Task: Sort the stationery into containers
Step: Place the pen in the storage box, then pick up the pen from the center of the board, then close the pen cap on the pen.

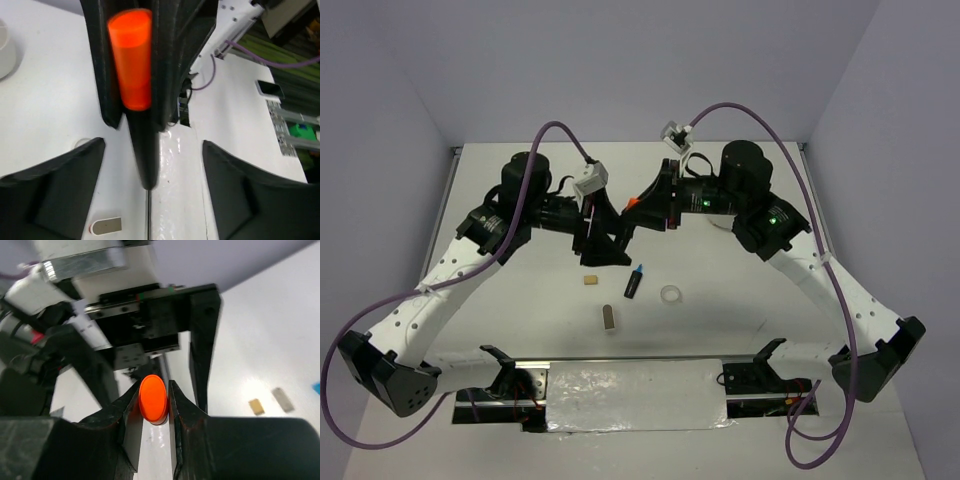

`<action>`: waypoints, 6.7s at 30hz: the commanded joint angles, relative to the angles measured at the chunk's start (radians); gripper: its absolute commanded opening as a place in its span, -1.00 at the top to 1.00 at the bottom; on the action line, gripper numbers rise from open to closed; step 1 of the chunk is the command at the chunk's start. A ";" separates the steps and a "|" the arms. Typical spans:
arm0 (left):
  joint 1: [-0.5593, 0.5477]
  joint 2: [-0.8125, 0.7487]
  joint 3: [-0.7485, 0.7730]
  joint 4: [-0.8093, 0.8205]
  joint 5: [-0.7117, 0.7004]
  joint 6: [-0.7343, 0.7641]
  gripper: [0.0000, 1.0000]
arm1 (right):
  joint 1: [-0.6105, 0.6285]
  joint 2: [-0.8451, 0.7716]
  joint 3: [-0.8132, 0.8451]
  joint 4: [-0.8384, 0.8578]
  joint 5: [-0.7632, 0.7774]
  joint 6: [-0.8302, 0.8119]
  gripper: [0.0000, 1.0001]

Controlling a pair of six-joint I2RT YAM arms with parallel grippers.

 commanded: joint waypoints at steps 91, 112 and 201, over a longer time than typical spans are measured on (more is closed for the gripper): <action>-0.359 0.578 -0.320 0.206 -1.292 -0.400 -0.21 | -0.467 -0.355 -0.335 -0.240 0.827 0.027 -0.99; -0.022 -0.020 -0.156 -0.314 -1.634 -0.653 1.00 | -0.124 0.157 -0.053 -0.301 0.986 0.111 -0.99; -0.071 -0.036 -0.500 1.545 -0.215 -1.122 1.00 | -0.166 -0.180 -0.282 0.796 0.127 0.519 0.55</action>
